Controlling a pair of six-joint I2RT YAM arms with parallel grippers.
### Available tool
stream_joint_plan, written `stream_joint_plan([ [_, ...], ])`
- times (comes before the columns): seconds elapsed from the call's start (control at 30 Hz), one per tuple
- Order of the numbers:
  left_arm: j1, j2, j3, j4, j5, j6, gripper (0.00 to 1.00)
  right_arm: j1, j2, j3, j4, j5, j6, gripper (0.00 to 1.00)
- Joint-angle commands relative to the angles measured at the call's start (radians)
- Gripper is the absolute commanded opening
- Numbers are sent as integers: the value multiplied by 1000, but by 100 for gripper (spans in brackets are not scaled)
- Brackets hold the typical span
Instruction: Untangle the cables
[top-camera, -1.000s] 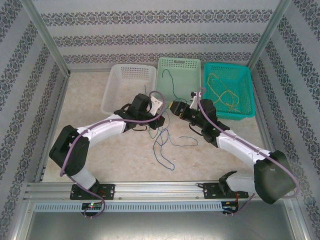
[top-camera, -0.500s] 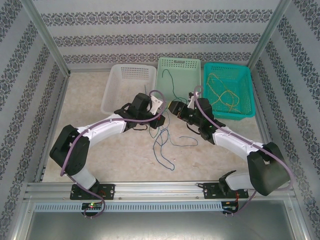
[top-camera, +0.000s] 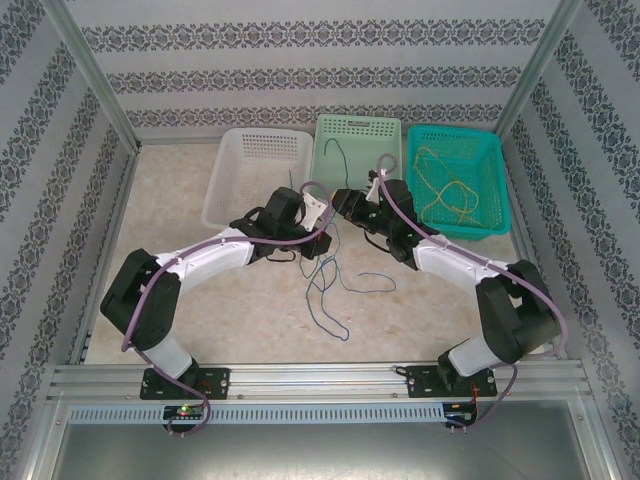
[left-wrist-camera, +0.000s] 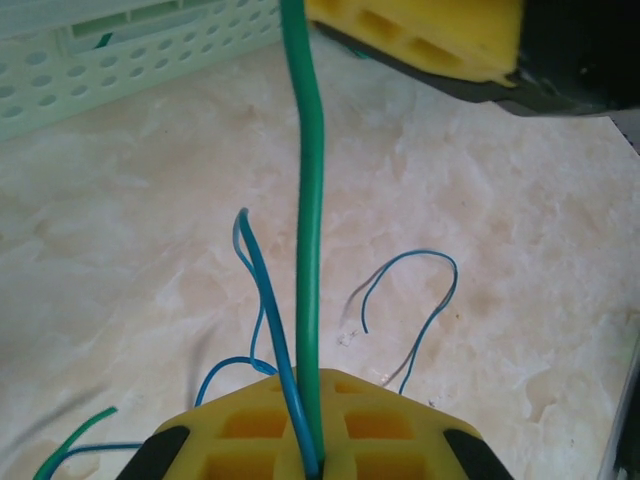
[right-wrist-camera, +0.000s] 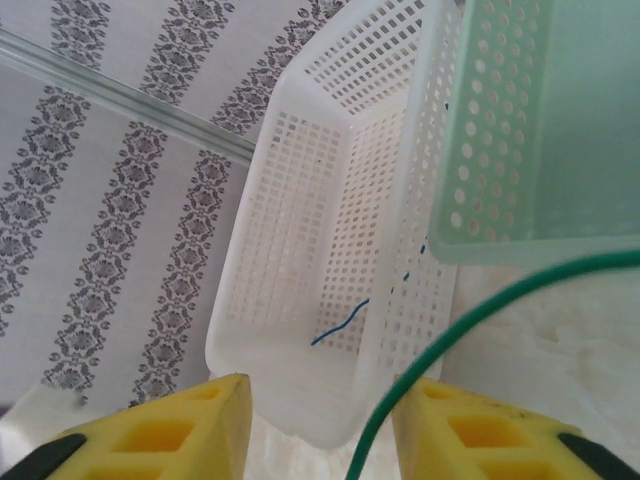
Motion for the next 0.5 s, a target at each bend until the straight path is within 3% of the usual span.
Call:
stream_joint_plan([
  [0.0,-8,-23,19,2,32,26,8,13,10,47,4,-17,-14,24],
  [0.17,-8,-53,-18,54,22,20,7,20,14,74,-42,-10,-31,23],
  [0.27,-8,-55,-8,39,16,27,14,20,10,76,-45,-3,-37,4],
  [0.37,-8,-59,-1,8,-30,22,45,17,-13,102,-82,10,-73,0],
  [0.4,-7,-61,-3,-2,-48,19,58,16,-23,116,-108,13,-91,0],
  [0.43,-6,-67,-4,-11,-76,13,78,14,-35,139,-147,14,-114,0],
  [0.47,-6,-75,-8,-18,-104,8,88,14,-45,166,-188,14,-143,0],
])
